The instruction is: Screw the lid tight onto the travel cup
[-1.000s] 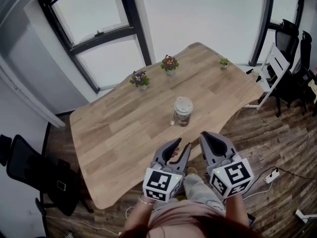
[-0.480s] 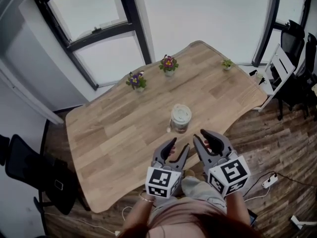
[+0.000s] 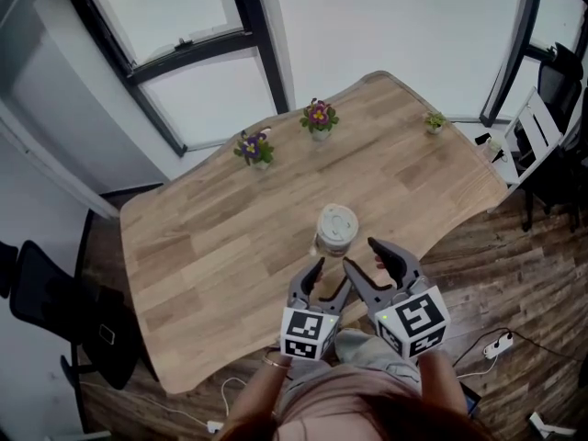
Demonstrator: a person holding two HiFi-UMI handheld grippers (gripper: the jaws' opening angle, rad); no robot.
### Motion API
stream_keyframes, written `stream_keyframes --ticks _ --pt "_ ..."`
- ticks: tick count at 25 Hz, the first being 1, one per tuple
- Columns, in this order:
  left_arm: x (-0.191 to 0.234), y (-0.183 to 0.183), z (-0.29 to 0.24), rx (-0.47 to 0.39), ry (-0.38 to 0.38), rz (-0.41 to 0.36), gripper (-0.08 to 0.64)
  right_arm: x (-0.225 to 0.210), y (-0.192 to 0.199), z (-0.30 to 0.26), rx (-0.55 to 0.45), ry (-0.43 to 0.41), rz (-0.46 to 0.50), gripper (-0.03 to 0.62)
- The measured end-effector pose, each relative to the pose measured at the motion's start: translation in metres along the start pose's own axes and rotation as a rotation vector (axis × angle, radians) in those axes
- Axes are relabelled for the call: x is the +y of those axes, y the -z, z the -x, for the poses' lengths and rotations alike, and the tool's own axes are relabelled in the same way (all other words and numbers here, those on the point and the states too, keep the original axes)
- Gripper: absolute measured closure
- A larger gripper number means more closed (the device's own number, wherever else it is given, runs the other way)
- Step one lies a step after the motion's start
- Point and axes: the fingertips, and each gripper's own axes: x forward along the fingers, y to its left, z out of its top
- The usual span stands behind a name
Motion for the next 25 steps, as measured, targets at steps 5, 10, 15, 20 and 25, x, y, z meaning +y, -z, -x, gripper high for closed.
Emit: stream_keyframes --ticks 5,10,15,20,25 --pt "0.009 0.018 -0.021 0.013 -0.044 0.015 0.301 -0.010 0.016 -0.020 0.046 -0.032 0.041 0.364" --pt "0.015 0.033 -0.039 0.026 -0.075 0.033 0.290 -0.018 0.032 -0.036 0.077 -0.070 0.067 0.331" --pt "0.025 0.042 -0.054 0.029 -0.110 0.051 0.265 -0.025 0.045 -0.052 0.102 -0.108 0.091 0.310" --pt "0.041 0.046 -0.065 0.025 -0.163 0.048 0.250 -0.029 0.059 -0.067 0.140 -0.150 0.125 0.301" --pt "0.054 0.052 -0.072 0.025 -0.187 0.051 0.242 -0.033 0.069 -0.081 0.161 -0.160 0.154 0.282"
